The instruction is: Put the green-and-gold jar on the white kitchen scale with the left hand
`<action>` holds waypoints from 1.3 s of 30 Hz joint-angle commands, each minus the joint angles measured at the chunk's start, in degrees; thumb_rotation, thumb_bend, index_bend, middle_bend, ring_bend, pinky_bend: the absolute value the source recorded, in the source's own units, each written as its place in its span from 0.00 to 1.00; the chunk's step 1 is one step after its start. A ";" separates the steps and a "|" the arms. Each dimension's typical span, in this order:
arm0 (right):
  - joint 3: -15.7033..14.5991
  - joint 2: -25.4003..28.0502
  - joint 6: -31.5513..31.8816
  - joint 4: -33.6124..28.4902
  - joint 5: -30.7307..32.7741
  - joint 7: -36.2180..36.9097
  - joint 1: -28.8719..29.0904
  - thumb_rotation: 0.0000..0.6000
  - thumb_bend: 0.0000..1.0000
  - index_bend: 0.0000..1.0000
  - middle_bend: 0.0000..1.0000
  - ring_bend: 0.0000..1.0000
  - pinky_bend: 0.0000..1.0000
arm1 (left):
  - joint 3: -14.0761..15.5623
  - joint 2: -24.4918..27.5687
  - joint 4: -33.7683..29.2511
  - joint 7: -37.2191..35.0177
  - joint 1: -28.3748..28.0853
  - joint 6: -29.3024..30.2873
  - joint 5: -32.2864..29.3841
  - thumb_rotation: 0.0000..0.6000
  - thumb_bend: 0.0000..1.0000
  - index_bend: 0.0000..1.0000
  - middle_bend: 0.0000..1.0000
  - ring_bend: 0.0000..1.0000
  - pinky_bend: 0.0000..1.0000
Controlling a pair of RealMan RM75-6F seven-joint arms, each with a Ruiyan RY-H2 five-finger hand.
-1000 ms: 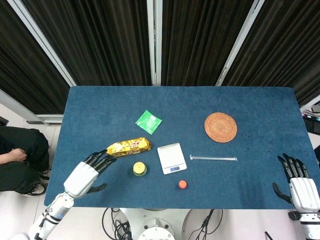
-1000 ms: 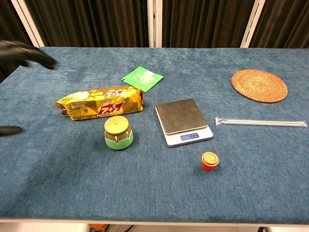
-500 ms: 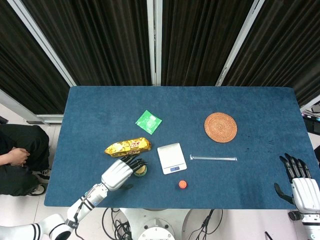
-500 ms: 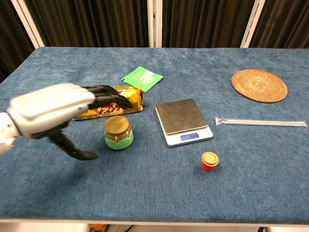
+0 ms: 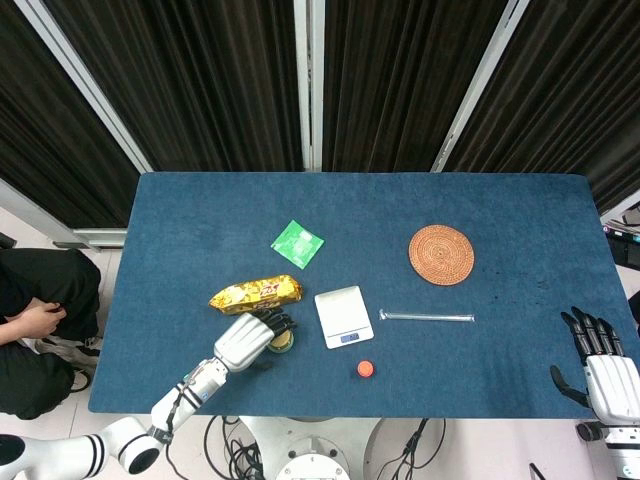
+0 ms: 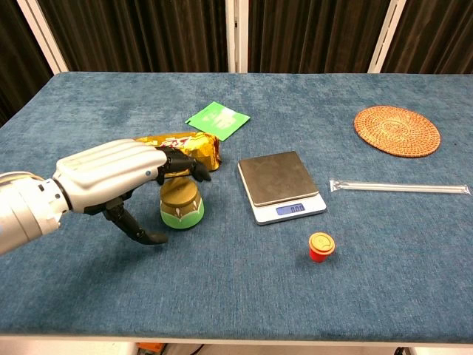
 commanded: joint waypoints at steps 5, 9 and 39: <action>-0.08 -0.06 -0.12 0.06 -0.01 -0.06 0.03 1.00 0.28 0.00 0.00 0.00 0.00 | 0.44 -1.05 1.62 1.06 -0.51 2.40 0.64 1.00 0.22 0.43 0.46 0.39 0.64; -0.01 -0.08 -0.12 0.20 0.15 0.14 0.00 1.00 0.28 0.00 0.00 0.00 0.00 | 0.44 -1.69 2.00 0.88 -0.85 4.63 1.81 1.00 0.24 0.49 0.53 0.45 0.68; 0.34 -2.75 4.61 5.16 -1.49 6.16 -1.30 1.00 0.28 0.00 0.00 0.00 0.00 | -12.96 -13.24 7.87 10.82 -19.32 -9.35 -12.83 1.00 0.31 0.55 0.57 0.49 0.72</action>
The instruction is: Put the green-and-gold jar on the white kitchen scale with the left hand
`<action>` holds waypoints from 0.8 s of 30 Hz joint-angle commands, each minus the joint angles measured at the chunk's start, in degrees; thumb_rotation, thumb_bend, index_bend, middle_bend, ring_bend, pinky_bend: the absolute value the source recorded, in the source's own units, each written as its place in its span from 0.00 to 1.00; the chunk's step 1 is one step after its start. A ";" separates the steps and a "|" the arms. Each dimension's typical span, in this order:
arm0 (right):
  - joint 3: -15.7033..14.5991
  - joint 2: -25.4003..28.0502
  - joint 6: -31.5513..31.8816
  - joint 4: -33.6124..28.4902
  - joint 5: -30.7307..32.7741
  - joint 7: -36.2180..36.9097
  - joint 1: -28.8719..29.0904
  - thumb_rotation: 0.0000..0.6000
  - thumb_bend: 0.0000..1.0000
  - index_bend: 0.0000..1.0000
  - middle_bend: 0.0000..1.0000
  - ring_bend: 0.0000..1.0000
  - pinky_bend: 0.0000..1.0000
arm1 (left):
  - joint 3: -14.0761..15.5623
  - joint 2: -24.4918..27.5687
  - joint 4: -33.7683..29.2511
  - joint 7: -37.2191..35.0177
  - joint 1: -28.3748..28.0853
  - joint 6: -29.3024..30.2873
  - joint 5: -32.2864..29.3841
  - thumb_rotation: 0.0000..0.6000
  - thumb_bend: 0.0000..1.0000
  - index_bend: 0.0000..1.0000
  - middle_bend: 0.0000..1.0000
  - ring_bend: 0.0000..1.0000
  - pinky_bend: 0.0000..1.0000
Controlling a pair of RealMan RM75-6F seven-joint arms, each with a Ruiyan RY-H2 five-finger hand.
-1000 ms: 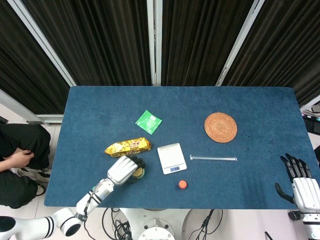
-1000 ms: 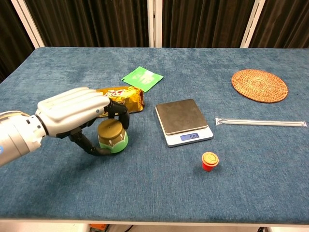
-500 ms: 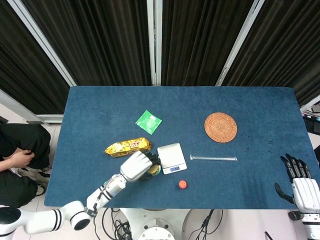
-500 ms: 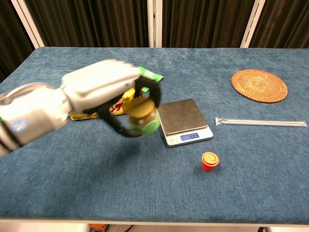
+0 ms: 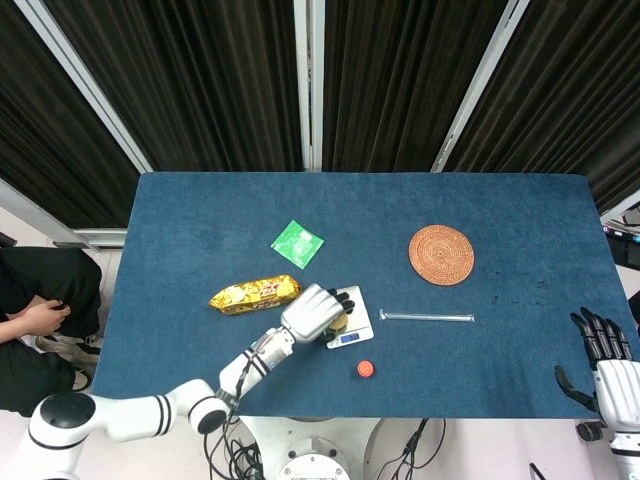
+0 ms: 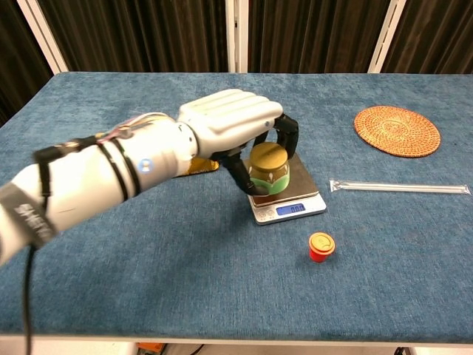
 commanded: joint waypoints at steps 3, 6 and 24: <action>-0.07 -0.19 -0.88 0.41 0.36 0.01 0.20 1.00 0.28 0.00 0.00 0.00 0.00 | -0.89 -2.13 3.58 -0.29 -2.32 0.16 -1.24 1.00 0.31 0.55 0.57 0.49 0.72; -0.14 -0.42 -1.55 0.70 0.57 -0.08 0.37 1.00 0.28 0.00 0.00 0.00 0.00 | -0.42 -2.36 4.49 -0.71 -2.77 0.68 -1.13 1.00 0.31 0.44 0.56 0.48 0.71; -0.21 -0.67 -1.60 0.43 0.68 -1.34 0.22 1.00 0.28 0.00 0.00 0.00 0.00 | 1.81 2.40 -2.04 -1.74 -2.63 -0.40 -5.32 1.00 0.25 0.02 0.11 0.07 0.29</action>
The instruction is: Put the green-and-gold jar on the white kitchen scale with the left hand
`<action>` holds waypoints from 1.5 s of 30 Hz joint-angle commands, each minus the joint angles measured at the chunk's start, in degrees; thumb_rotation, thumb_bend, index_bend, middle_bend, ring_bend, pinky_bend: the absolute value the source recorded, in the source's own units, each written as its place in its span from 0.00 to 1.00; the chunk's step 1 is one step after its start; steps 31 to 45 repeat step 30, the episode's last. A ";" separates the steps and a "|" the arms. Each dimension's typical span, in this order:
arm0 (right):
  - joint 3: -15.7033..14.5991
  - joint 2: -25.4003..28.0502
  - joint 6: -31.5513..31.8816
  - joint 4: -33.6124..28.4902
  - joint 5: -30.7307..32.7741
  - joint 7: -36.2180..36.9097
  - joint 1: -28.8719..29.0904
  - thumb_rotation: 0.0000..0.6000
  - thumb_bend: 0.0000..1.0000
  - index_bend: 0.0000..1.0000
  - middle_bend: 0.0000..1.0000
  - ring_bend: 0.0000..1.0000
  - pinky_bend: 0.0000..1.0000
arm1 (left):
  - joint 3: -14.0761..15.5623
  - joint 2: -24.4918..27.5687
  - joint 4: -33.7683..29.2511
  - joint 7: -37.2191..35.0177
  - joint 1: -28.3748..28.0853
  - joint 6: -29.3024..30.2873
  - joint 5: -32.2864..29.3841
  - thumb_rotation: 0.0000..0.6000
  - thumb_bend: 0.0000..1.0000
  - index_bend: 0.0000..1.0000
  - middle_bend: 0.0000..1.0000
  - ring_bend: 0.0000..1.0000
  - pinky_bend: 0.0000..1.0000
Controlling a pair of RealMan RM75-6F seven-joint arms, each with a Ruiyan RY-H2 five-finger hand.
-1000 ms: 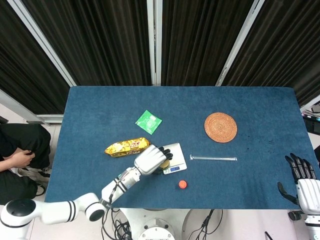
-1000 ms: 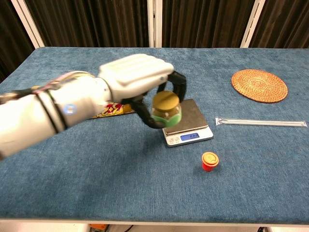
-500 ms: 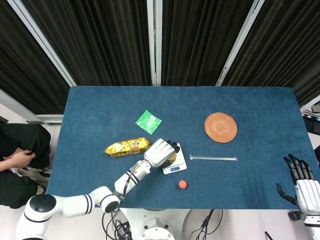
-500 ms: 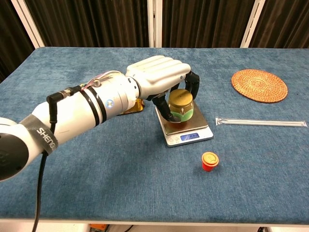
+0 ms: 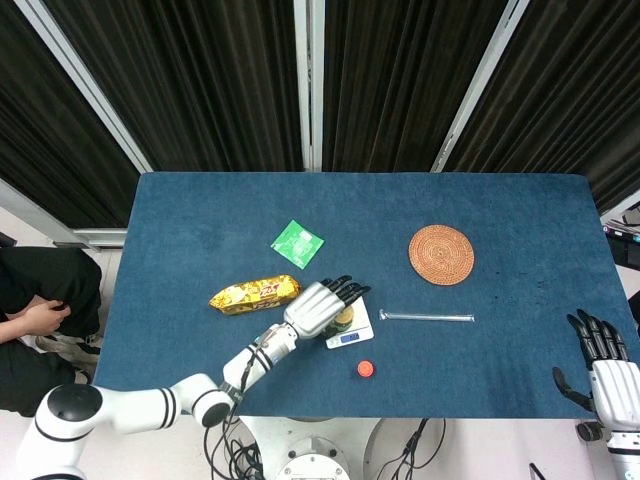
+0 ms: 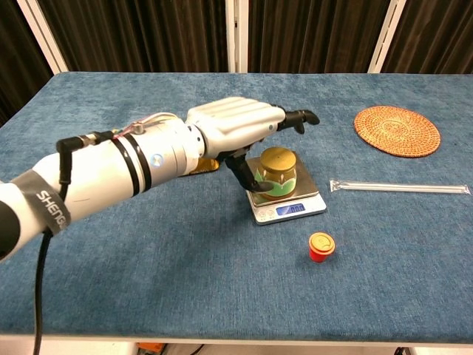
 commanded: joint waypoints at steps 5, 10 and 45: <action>0.19 0.30 0.29 -0.45 0.06 -0.19 -0.04 1.00 0.28 0.00 0.00 0.00 0.00 | 1.41 4.94 -7.30 3.19 2.05 2.88 -0.97 1.00 0.23 0.02 0.10 0.07 0.27; 0.38 0.35 0.47 0.14 0.38 0.50 -0.21 1.00 0.28 0.00 0.00 0.00 0.00 | 6.34 15.05 -19.95 9.81 9.87 11.04 -2.54 1.00 0.21 0.02 0.10 0.07 0.21; -0.32 -2.02 -2.97 1.40 0.83 -3.58 0.77 1.00 0.17 0.00 0.00 0.00 0.00 | 26.82 32.29 -5.78 -13.98 47.46 50.92 12.46 1.00 0.15 0.00 0.04 0.00 0.00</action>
